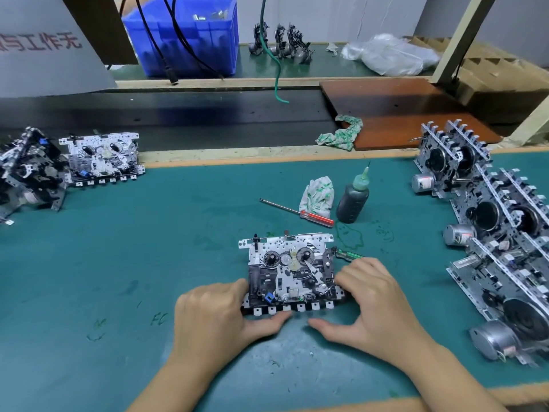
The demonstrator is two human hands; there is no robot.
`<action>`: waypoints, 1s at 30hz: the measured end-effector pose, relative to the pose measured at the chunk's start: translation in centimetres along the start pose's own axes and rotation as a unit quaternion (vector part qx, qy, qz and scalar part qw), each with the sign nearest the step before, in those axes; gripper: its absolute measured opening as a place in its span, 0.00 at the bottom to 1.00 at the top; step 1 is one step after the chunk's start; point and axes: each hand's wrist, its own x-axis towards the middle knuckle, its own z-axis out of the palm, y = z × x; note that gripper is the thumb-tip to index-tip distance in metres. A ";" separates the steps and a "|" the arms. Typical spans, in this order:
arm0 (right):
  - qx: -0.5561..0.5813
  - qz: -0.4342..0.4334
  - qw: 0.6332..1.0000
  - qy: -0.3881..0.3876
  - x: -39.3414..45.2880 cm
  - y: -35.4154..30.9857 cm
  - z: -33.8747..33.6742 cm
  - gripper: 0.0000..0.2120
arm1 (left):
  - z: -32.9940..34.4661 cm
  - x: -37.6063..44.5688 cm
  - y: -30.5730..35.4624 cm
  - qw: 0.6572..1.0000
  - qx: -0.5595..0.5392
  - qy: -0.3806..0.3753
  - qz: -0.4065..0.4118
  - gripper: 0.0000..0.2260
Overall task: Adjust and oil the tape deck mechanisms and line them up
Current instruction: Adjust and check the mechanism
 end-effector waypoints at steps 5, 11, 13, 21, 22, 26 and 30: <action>0.026 -0.003 1.000 -0.015 -0.1 0.4 -0.1 0.25 | 0.1 0.1 0.2 0.999 -0.020 -0.019 -0.038 0.29; -0.024 -0.001 1.000 0.015 0.0 0.1 0.1 0.25 | -0.2 0.3 -0.3 0.996 -0.056 -0.064 -0.001 0.31; -0.019 -0.010 1.000 0.007 -0.1 0.3 -0.1 0.26 | -0.3 0.1 -0.4 0.995 -0.057 -0.082 0.010 0.31; -0.029 -0.002 1.000 0.003 -0.2 0.3 -0.1 0.26 | -0.3 -0.1 0.0 0.994 -0.046 -0.095 0.015 0.25; -0.018 -0.016 1.000 -0.003 -0.2 0.4 -0.2 0.25 | -0.2 -0.1 0.1 0.995 -0.040 -0.092 -0.001 0.26; -0.029 -0.039 0.999 0.005 -0.2 0.2 -0.2 0.23 | -0.3 -0.1 -0.1 0.998 -0.034 -0.059 -0.005 0.29; 0.015 -0.042 0.999 -0.015 -0.1 0.3 -0.4 0.25 | -0.3 -0.1 0.1 0.999 -0.019 -0.039 -0.024 0.29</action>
